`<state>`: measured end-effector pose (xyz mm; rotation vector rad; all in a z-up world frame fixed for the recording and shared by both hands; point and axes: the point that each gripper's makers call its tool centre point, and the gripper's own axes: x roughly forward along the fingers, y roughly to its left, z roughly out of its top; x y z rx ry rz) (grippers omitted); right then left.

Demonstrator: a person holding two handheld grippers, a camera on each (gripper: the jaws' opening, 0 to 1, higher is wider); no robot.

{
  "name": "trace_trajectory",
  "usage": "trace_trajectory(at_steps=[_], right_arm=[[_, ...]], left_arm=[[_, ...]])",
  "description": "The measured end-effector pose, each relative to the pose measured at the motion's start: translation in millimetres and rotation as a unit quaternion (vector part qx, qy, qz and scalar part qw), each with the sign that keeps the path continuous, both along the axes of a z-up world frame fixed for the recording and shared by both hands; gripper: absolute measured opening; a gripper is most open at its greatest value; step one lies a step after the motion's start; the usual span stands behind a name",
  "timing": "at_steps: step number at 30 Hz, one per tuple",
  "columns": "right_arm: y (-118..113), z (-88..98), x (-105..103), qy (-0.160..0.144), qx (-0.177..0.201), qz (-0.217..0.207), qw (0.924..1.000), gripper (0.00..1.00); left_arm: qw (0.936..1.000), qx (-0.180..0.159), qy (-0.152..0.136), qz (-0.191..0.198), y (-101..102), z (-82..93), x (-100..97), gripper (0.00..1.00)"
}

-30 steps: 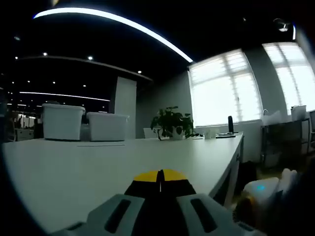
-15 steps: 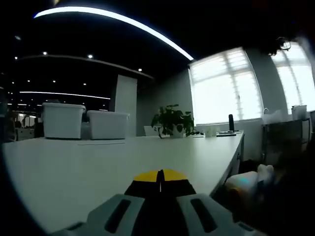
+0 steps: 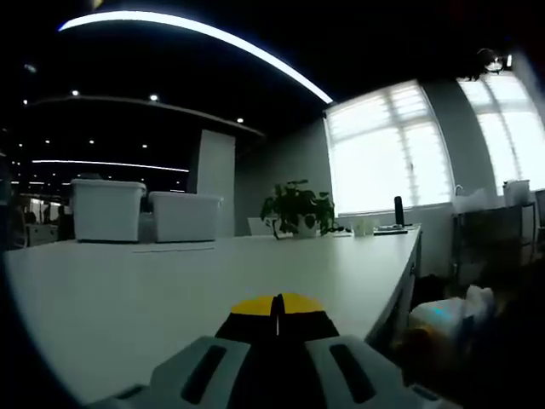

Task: Clamp the fixed fixture on the desktop, loosen the retaining clip, secure it to the edge of the desk, and tighten the retaining clip.

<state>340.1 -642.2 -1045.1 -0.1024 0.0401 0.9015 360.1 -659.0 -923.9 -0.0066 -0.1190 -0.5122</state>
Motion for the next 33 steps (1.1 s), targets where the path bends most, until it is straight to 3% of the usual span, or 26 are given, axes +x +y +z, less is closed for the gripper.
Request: trace_trajectory(at_steps=[1, 2, 3, 6, 11, 17, 20, 26, 33], right_arm=[[-2, -0.4, 2, 0.005, 0.005, -0.020, 0.9998, 0.48], [-4, -5.5, -1, 0.020, -0.014, -0.044, 0.9988, 0.49], [-6, -2.7, -4, 0.012, -0.018, -0.088, 0.9959, 0.48], [-5, 0.9, -7, 0.025, 0.008, -0.145, 0.9891, 0.48], [7, 3.3, -18, 0.012, 0.000, -0.189, 0.9819, 0.46], [8, 0.4, -8, 0.020, -0.001, -0.220, 0.9752, 0.39], [4, 1.0, -5, 0.026, 0.004, -0.227, 0.9736, 0.25], [4, -0.7, -6, 0.039, 0.004, -0.220, 0.9746, 0.23], [9, 0.2, -10, 0.017, -0.026, -0.105, 0.9940, 0.23]], left_arm=[[1.0000, 0.001, -0.003, 0.000, 0, 0.3, -0.2, 0.01], [1.0000, 0.002, -0.005, -0.001, 0, 0.6, -0.1, 0.01], [1.0000, 0.002, -0.005, -0.002, -1, 0.7, 0.0, 0.01], [1.0000, 0.000, -0.001, -0.003, -1, 0.3, 0.6, 0.01], [1.0000, 0.000, 0.000, -0.003, 0, -0.1, -0.4, 0.01], [1.0000, 0.001, -0.005, -0.003, 1, 0.6, -1.9, 0.01], [1.0000, 0.002, -0.007, -0.003, 1, 1.1, -2.9, 0.01], [1.0000, 0.003, -0.008, -0.001, 3, 1.5, -3.7, 0.01], [1.0000, 0.000, 0.001, 0.001, 4, 0.4, -3.0, 0.01]])
